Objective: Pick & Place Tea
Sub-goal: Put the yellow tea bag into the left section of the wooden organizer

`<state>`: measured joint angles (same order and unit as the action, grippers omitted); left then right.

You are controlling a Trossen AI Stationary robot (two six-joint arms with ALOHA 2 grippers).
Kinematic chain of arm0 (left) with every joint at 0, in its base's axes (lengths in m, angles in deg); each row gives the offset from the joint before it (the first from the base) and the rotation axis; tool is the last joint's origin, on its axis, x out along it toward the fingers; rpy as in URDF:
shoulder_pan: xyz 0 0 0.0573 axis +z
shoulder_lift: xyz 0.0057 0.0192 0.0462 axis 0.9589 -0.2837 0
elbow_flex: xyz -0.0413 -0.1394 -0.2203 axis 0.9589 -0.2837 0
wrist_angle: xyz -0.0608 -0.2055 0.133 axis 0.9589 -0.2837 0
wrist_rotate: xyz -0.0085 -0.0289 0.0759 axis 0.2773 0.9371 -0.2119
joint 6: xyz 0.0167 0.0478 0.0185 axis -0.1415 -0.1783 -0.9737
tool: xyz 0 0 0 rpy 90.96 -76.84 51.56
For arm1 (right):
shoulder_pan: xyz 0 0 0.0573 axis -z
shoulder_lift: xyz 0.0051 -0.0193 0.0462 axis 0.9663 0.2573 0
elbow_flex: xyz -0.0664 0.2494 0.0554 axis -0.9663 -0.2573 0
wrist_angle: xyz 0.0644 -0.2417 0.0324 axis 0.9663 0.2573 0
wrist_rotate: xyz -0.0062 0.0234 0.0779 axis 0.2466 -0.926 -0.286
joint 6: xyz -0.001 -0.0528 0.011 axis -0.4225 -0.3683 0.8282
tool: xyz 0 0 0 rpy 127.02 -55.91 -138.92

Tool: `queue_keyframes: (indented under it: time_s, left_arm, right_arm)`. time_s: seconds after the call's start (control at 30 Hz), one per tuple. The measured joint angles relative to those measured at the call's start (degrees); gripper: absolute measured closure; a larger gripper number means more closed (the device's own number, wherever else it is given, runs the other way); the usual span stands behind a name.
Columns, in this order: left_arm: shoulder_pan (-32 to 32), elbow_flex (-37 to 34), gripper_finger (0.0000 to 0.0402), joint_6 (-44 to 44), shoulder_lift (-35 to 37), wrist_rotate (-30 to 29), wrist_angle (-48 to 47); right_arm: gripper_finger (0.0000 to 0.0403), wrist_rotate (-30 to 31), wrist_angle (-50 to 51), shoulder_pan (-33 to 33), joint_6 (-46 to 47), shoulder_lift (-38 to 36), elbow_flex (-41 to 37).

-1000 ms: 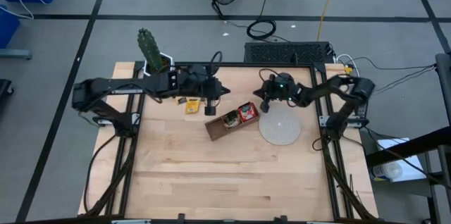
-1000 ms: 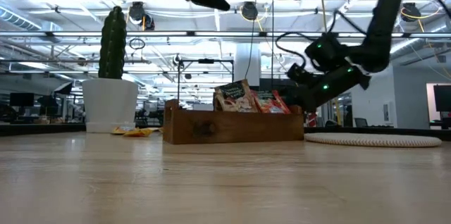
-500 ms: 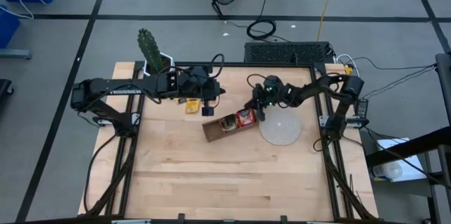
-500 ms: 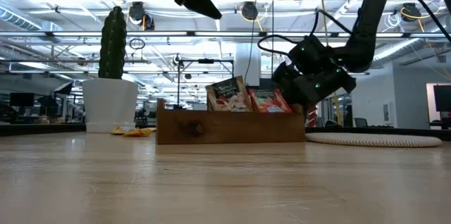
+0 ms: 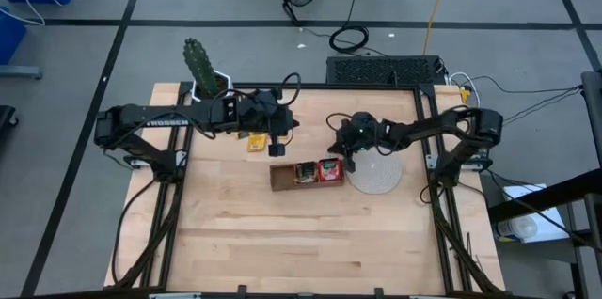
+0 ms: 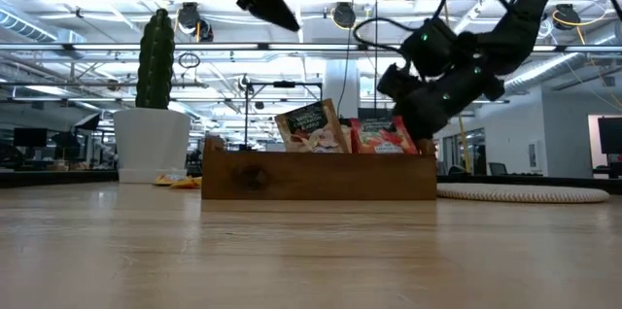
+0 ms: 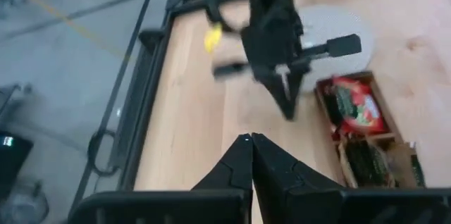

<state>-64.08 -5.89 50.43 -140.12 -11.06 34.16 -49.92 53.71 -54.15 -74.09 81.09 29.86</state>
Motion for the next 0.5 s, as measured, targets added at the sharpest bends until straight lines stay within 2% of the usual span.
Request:
queue_keyframes:
  time_s: [0.07, 0.17, 0.27, 0.33, 0.5]
  left_arm:
    - [0.02, 0.00, 0.0384, 2.11, 0.00, -2.87, -2.36]
    - [0.08, 0.00, 0.0368, 7.25, 0.00, -11.03, -8.55]
    - [0.91, -0.34, 0.0336, 13.35, 0.00, -18.28, -17.59]
    - [1.95, -1.90, 0.0307, 17.56, 0.00, -20.81, -21.24]
    - [7.65, -8.92, 0.0233, 24.01, 0.87, -20.54, -24.76]
  right_arm:
    - [0.0403, 6.86, 1.30, -0.36, -0.07, -2.54, 0.00]
    - [0.0402, 12.21, 2.98, -0.32, -0.26, -7.15, -0.02]
    - [0.0390, 12.08, 3.99, -0.17, -0.27, -12.29, -0.02]
    - [0.0371, 12.08, 4.98, -0.17, -0.29, -15.21, -0.02]
    - [0.0304, 12.15, 7.26, 0.21, -3.32, -23.40, -0.02]
